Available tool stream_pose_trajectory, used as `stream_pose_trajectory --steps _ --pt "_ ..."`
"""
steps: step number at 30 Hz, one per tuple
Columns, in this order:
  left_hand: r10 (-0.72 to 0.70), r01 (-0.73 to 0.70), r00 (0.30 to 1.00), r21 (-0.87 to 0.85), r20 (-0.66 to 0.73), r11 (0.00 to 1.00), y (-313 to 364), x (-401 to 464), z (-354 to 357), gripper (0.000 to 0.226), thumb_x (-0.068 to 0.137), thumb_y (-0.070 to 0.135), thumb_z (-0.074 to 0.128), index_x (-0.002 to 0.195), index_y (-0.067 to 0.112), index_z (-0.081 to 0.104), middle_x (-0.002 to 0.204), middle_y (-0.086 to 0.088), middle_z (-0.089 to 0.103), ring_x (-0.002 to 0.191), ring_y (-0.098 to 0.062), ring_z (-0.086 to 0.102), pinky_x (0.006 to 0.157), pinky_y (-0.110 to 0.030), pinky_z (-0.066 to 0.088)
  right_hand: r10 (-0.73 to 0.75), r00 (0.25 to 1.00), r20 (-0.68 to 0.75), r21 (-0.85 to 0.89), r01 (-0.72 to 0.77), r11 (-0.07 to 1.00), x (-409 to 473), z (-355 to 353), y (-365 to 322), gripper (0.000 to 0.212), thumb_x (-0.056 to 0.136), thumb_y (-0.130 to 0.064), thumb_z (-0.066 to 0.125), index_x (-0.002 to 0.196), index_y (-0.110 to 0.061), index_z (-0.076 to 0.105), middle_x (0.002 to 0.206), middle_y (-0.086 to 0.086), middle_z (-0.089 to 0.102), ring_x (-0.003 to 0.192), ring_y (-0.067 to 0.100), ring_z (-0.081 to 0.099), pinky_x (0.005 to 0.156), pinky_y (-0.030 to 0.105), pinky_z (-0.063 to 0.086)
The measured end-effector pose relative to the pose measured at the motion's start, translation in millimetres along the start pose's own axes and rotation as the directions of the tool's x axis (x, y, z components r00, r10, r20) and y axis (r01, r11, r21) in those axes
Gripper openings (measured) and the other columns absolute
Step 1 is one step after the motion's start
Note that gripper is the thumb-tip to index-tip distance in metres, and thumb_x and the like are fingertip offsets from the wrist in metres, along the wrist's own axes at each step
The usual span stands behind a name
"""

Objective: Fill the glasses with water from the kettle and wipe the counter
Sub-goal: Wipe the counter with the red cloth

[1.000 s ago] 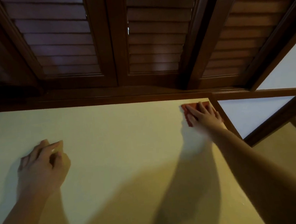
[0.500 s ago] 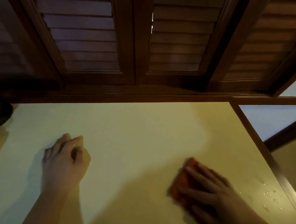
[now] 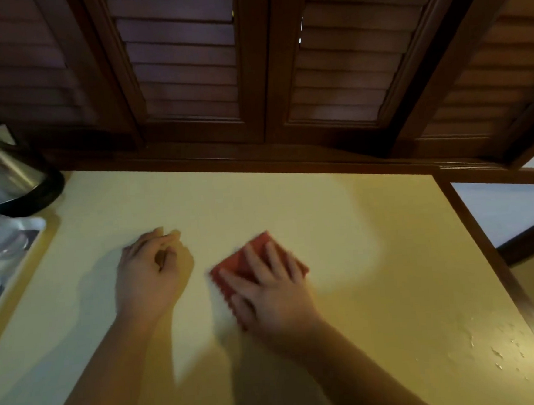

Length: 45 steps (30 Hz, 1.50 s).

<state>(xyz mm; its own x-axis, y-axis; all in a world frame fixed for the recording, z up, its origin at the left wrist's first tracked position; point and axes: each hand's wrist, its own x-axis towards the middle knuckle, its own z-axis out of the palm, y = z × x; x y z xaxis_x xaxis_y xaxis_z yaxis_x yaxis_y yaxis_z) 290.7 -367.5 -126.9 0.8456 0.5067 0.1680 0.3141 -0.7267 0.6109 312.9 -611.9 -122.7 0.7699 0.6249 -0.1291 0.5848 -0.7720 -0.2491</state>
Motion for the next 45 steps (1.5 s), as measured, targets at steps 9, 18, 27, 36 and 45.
stream_pose_trajectory --steps 9,18,27,36,45 --pt "0.046 -0.046 0.999 -0.019 0.011 0.999 -6.3 -0.1 1.1 0.035 0.098 0.033 0.058 0.127 0.026 0.077 0.144 0.003 0.066 0.132 -0.027 0.056 0.113 -0.049 0.047 0.67 0.738 -0.077 0.091 -0.664 0.742 -206.8 -24.1 165.5 0.074 0.102 -0.067 0.053 0.157 -0.074 0.004 0.176 -0.008 0.008 0.162 0.033 0.002 0.121 0.076 0.03" --pt "0.114 -0.114 0.993 0.038 -0.006 0.993 -31.1 12.0 19.1 0.031 0.093 0.036 0.068 0.119 0.022 0.076 0.138 0.004 0.07 0.134 -0.02 0.06 0.117 -0.049 0.046 0.706 0.707 -0.052 0.135 -0.695 0.706 -169.1 -15.1 104.2 0.06 0.101 -0.071 0.018 0.151 -0.076 -0.015 0.178 -0.005 -0.017 0.163 0.039 -0.021 0.129 0.07 -0.005" --pt "0.09 -0.076 0.987 -0.104 0.135 0.992 -41.7 14.7 20.0 0.039 0.1 0.046 0.063 0.135 0.029 0.067 0.15 0.011 0.057 0.139 -0.024 0.056 0.113 -0.057 0.048 0.117 0.989 -0.086 0.103 -0.108 0.989 -159.9 12.5 25.5 0.05 0.11 -0.065 0.031 0.159 -0.07 0.018 0.18 -0.012 0.0 0.167 0.03 -0.007 0.132 0.061 0.008" --pt "0.099 -0.099 0.995 -0.002 0.005 0.995 -22.1 7.7 14.7 0.043 0.092 0.044 0.058 0.122 0.02 0.077 0.14 -0.005 0.069 0.139 -0.024 0.057 0.118 -0.052 0.044 0.816 0.578 0.019 -0.229 -0.792 0.566 -270.8 -19.4 216.3 0.112 0.091 -0.041 0.075 0.166 -0.046 -0.007 0.181 0.008 -0.008 0.162 0.053 -0.008 0.121 0.081 0.023" --pt "0.062 -0.065 0.997 0.057 0.046 0.996 -12.1 1.7 6.4 0.046 0.093 0.048 0.054 0.127 0.024 0.075 0.148 -0.002 0.062 0.136 -0.033 0.055 0.115 -0.054 0.045 0.26 0.965 0.026 0.038 -0.261 0.965 -126.5 4.8 -27.5 0.062 0.101 -0.075 0.033 0.161 -0.058 0.03 0.173 0.006 0.033 0.154 0.05 0.033 0.113 0.072 0.038"
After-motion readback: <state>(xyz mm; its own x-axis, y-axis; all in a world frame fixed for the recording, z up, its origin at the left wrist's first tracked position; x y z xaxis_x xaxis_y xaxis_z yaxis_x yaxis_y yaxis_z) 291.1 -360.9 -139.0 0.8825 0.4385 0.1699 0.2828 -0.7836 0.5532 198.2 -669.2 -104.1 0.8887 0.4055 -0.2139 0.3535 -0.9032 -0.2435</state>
